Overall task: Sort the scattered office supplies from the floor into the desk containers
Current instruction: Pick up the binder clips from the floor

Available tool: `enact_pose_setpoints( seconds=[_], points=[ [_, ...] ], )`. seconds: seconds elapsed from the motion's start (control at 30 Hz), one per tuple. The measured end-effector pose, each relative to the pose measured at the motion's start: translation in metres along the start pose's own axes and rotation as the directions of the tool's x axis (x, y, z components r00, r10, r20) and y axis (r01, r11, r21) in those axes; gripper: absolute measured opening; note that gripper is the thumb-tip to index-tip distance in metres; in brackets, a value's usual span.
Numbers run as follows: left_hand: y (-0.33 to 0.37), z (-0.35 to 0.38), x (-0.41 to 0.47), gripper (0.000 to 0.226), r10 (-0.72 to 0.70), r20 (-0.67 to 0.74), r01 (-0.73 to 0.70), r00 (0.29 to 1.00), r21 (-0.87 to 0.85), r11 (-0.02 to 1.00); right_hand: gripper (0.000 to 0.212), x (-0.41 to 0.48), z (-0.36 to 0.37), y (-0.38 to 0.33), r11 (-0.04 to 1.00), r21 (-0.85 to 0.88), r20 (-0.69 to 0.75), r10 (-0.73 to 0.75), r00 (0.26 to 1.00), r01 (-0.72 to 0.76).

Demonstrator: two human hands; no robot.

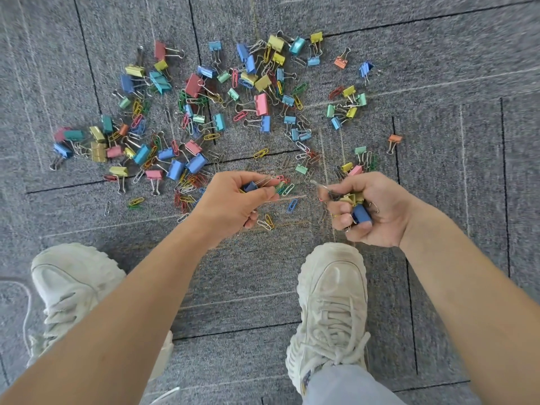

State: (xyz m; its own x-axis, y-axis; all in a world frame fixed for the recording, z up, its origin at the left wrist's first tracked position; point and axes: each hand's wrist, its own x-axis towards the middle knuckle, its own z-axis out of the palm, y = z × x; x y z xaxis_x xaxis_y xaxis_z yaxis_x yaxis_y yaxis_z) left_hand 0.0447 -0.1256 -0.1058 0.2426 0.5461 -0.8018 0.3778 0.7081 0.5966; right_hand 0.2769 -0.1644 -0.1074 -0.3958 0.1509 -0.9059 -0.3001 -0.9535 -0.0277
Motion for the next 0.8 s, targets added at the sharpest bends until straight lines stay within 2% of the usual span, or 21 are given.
enact_pose_setpoints(
  seconds=[0.07, 0.13, 0.23, 0.33, 0.43, 0.57, 0.67, 0.8],
  points=[
    [-0.003, -0.002, 0.004, 0.010, -0.001, -0.086, 0.006, 0.996, 0.062, 0.998, 0.004, 0.002, 0.000, 0.000, 0.982, -0.187, -0.133, 0.008, 0.991, -0.033],
    [-0.005, -0.004, 0.009, 0.010, 0.001, -0.176, 0.026, 0.984, 0.152, 0.988, 0.010, 0.005, -0.001, 0.001, 0.937, -0.343, -0.253, -0.030, 0.967, -0.061],
    [-0.008, -0.006, 0.012, 0.012, 0.002, -0.252, 0.056, 0.968, 0.222, 0.973, 0.010, 0.005, 0.001, 0.001, 0.926, -0.375, -0.290, -0.085, 0.953, -0.032],
    [-0.008, -0.011, 0.010, 0.016, -0.039, -0.275, 0.083, 0.961, 0.151, 0.985, 0.011, 0.006, 0.004, 0.002, 0.957, -0.285, -0.249, -0.123, 0.961, 0.049],
    [-0.010, -0.017, 0.007, 0.020, -0.089, -0.285, 0.111, 0.954, 0.062, 0.992, 0.011, 0.009, 0.011, 0.002, 0.963, -0.256, -0.269, -0.156, 0.950, 0.086],
    [-0.006, -0.022, 0.002, 0.028, -0.261, -0.245, 0.205, 0.934, -0.231, 0.951, 0.023, 0.017, 0.033, -0.004, 0.935, -0.334, -0.334, -0.233, 0.913, 0.116],
    [0.006, -0.031, -0.008, 0.033, -0.335, -0.217, 0.259, 0.917, -0.316, 0.913, 0.026, 0.013, 0.066, -0.012, 0.838, -0.529, -0.365, -0.365, 0.856, 0.132],
    [0.043, -0.052, -0.051, 0.039, -0.281, -0.232, 0.203, 0.931, -0.308, 0.929, 0.039, -0.026, 0.126, -0.031, 0.634, -0.753, -0.211, -0.484, 0.849, 0.174]
  ],
)
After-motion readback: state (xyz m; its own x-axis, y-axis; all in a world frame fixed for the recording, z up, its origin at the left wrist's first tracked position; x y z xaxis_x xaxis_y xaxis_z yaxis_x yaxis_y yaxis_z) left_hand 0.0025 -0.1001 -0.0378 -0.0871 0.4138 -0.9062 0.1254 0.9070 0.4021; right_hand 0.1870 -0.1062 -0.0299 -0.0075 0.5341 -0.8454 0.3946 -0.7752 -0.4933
